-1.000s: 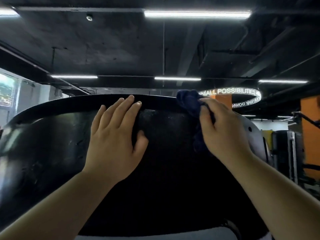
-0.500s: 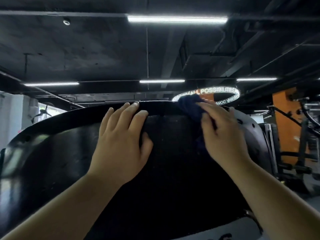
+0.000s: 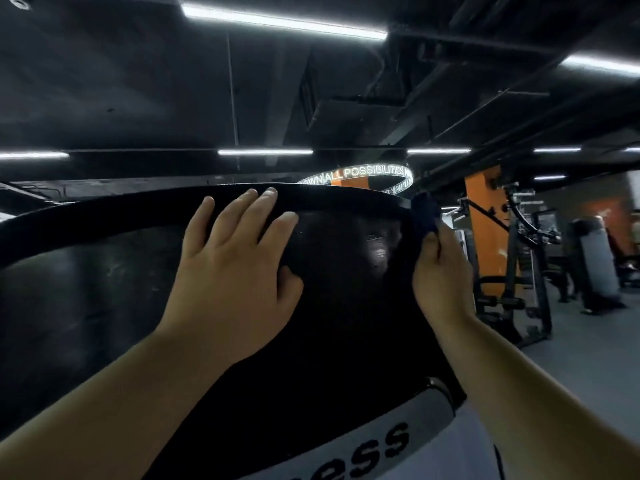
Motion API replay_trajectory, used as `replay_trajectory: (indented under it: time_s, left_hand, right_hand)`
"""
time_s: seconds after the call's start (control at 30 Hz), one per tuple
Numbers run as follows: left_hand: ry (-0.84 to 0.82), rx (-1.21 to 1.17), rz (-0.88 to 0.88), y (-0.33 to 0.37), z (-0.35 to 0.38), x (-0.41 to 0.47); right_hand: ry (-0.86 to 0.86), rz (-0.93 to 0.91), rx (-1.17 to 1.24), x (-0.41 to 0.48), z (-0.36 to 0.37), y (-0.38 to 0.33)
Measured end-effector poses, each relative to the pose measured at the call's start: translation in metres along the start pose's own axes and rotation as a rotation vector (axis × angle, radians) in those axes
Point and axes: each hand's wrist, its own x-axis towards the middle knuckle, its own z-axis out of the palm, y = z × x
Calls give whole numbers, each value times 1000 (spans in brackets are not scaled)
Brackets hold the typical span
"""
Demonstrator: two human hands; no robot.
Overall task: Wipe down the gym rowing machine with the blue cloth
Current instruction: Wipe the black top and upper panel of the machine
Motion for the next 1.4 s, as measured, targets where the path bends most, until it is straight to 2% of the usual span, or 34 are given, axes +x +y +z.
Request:
replay_trajectory:
  time_s: [0.03,0.1,0.23,0.27,0.3,0.37,0.47,0.5,0.57,0.7,0.77,0.83,0.93,0.97,1.03,1.17,1.23,1.3,1.4]
  left_hand:
    - [-3,6,0,5,2,4]
    - [-6,22,3,16,7,14]
    - [-3,56,36,46,22,32]
    - [-5,65,38,53,25,36]
    - [-11,75,37,59,29,39]
    - [-20,94,30,71,35,46]
    - [-40,126,16,91,43,56]
    - [-49,136,7,98,47,60]
    - [-51,147,-24,113,54,69]
    - [-25,176,-80,134,66,80]
    - [-24,179,-118,141,68,82]
    - [-39,193,-138,146,72,82]
    - [-50,207,-143,155,78,82]
    - [-54,207,-148,157,80,82]
    - [-56,202,-166,162,81,84]
    - [-35,196,-193,166,83,87]
    - [-40,209,-202,169,83,87]
    - [-50,203,-211,173,85,86]
    - [-89,204,-147,183,91,80]
  right_hand:
    - [26,86,3,2,2,0]
    - [-8,25,3,3,4,-7]
    - [-226,-518,-56,1,-2,-2]
    - [-233,-611,-99,10,-6,13]
    - [-221,-625,-114,19,-11,31]
    - [-175,-425,-39,37,-17,69]
    - [-110,44,107,57,-20,97]
    - [-100,111,126,62,-20,97]
    - [-158,46,150,66,-20,82]
    - [-391,-499,195,68,-16,52]
    - [-419,-634,214,78,-14,66]
    - [-348,-539,212,87,-18,92]
    - [-303,-140,220,97,-28,119]
    - [-321,-69,217,100,-28,120]
    - [-374,-124,200,107,-26,106]
    - [-468,-490,224,115,-17,66]
    - [-464,-555,262,116,-15,78]
    - [-371,-493,288,102,-18,113]
    - [-283,-255,303,68,-26,166]
